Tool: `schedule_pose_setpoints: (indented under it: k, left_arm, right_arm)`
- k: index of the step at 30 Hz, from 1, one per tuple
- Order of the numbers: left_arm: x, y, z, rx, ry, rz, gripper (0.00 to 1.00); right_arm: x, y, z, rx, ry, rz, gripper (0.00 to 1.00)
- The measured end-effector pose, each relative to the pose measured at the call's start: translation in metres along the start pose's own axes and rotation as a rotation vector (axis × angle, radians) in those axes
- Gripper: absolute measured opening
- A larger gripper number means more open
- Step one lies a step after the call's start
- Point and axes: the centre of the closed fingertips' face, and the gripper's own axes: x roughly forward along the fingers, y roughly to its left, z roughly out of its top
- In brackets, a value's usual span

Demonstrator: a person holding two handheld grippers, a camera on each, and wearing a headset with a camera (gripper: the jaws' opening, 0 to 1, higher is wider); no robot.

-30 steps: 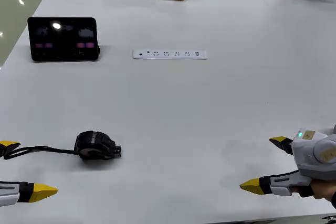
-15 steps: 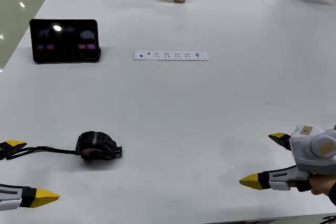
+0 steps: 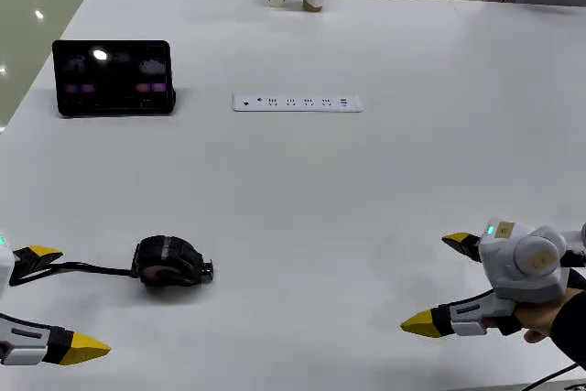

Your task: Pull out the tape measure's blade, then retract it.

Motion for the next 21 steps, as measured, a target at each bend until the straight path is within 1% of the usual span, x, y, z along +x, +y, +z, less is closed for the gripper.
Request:
schedule_pose_setpoints:
  k: [2, 3, 4, 6, 9, 15, 17, 19, 21]
  left_arm:
    - [0.001, 0.002, 0.002, 0.013, 0.006, 0.002, 0.97]
    - [0.001, 0.003, 0.002, 0.02, 0.012, 0.001, 0.97]
    - [0.001, 0.003, 0.002, 0.026, 0.017, 0.001, 0.97]
    - [0.001, 0.004, 0.003, 0.042, 0.026, -0.004, 0.96]
    - [0.001, 0.005, 0.004, 0.054, 0.034, -0.01, 0.95]
    - [0.002, 0.007, 0.005, 0.072, 0.053, -0.021, 0.94]
    - [0.003, 0.007, 0.005, 0.08, 0.061, -0.034, 0.92]
    - [0.005, 0.008, 0.005, 0.098, 0.075, -0.038, 0.9]
    - [0.007, 0.009, 0.006, 0.106, 0.082, -0.044, 0.9]
  right_arm:
    - [0.003, 0.003, 0.005, -0.013, -0.01, 0.015, 0.99]
    - [0.004, 0.004, 0.01, -0.039, -0.03, 0.02, 0.99]
    - [0.005, 0.006, 0.011, -0.051, -0.034, 0.025, 0.99]
    - [0.008, 0.009, 0.012, -0.05, -0.022, 0.039, 0.99]
    - [0.012, 0.011, 0.015, -0.057, -0.018, 0.053, 0.99]
    - [0.017, 0.011, 0.021, -0.061, -0.02, 0.06, 0.99]
    - [0.019, 0.012, 0.024, -0.06, -0.021, 0.064, 0.99]
    - [0.022, 0.012, 0.025, -0.069, -0.017, 0.063, 0.99]
    - [0.025, 0.013, 0.026, -0.074, -0.012, 0.067, 0.99]
